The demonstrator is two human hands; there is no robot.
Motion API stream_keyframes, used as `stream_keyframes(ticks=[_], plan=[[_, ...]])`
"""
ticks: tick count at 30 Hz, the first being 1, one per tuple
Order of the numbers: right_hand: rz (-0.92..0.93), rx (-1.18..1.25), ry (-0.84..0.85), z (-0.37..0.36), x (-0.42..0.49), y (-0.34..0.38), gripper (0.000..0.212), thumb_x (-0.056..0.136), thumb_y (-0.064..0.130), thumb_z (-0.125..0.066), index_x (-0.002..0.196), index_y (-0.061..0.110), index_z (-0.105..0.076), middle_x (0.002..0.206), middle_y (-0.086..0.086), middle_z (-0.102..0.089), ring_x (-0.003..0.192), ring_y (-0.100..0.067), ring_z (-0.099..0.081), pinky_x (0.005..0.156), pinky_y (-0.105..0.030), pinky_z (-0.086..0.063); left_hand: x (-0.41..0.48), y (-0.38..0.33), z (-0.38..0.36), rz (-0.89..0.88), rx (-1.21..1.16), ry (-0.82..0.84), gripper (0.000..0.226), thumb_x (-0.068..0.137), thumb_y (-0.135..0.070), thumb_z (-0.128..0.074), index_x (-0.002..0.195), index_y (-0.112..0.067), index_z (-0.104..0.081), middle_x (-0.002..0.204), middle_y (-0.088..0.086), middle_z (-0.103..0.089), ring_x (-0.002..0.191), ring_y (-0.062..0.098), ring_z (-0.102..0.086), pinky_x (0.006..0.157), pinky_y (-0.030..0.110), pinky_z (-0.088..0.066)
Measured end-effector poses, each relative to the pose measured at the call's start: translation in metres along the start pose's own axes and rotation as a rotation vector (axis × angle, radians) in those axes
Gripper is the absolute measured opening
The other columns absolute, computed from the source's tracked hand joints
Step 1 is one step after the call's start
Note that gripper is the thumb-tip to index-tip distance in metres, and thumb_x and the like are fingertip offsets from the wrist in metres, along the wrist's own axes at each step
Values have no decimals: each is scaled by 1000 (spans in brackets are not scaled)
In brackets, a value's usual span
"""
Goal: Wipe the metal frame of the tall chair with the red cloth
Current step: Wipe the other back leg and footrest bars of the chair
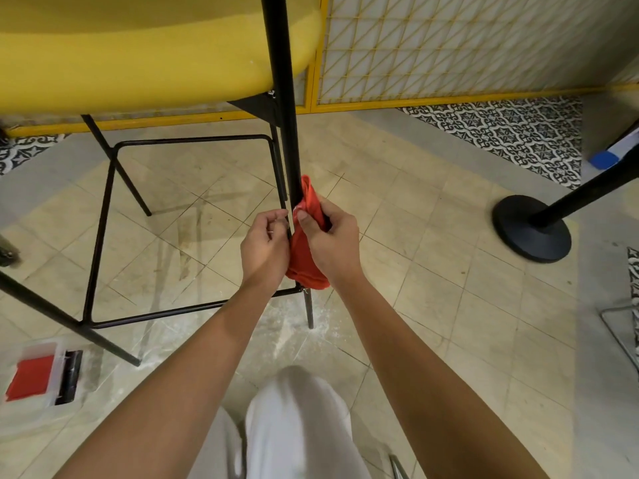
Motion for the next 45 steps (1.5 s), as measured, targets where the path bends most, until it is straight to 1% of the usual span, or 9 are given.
stream_keyframes(ticks=[3,8,14,18,22,27,34,40,45], plan=[[-22,-22,-38,-2,-4,-3,15,89,13,-60,100,14,-70,70,7,-62,65,-5,-56,70,-13,-45,-2,-4,0,7,-19,7,22,96,-28,-42,109,-29,-60,103,-9,-66,84,7,-60,65,17,-44],[-196,-225,23,0,-16,-25,17,91,20,-58,104,21,-69,72,7,-64,64,-6,-56,58,-13,-39,-19,1,5,-17,-11,35,23,98,-28,-42,113,-25,-59,98,-6,-64,81,1,-56,58,3,-39],[-209,-241,64,9,-47,-28,33,86,15,-62,118,21,-58,108,6,-58,89,-3,-53,70,-8,-37,-48,22,4,105,-29,235,35,86,-50,-57,108,-22,-52,101,-9,-59,89,7,-57,68,19,-42],[-135,-294,185,6,-54,-17,51,79,-1,-62,126,19,-54,124,-1,-51,109,-9,-48,77,-3,-36,-57,27,10,105,-52,262,37,83,-46,-64,110,-26,-48,102,-10,-57,95,12,-58,80,28,-49],[-189,-243,262,7,-56,-12,67,76,1,-70,134,21,-45,130,2,-47,112,-12,-49,93,-24,-45,-55,30,21,107,-82,206,26,89,-33,-61,112,-23,-53,106,-3,-58,99,20,-58,85,35,-48],[-299,-48,48,23,-48,-5,46,84,1,-62,125,21,-53,116,6,-54,84,-6,-55,65,-11,-44,-52,30,31,97,-143,12,31,88,-27,-63,118,-22,-55,104,-4,-58,97,20,-57,80,32,-45],[-259,-35,-40,29,-30,-16,30,91,15,-56,121,18,-59,110,5,-58,82,-1,-54,67,-11,-40,-34,11,16,85,-383,-35,28,98,-27,-46,122,-14,-53,98,-4,-60,86,11,-57,73,24,-46],[-214,-36,-40,18,-19,-28,24,93,20,-54,116,20,-62,108,6,-61,85,-5,-55,67,-11,-42,-22,15,-4,98,-294,-91,49,101,-25,-37,143,-29,-13,88,-11,-55,78,-2,-52,74,24,-40],[-238,-17,-61,13,-17,-40,20,94,22,-52,112,23,-63,108,9,-60,82,-1,-56,72,-13,-48,-17,25,-21,45,-275,-220,41,95,-17,-51,128,-26,-28,112,5,-58,92,13,-59,79,26,-49]])
Point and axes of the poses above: each hand's wrist, its own x-axis towards the middle knuckle, its own z-axis out of the back of the hand, y = z × x, the point moved 2 cm from there along x, towards the middle knuckle
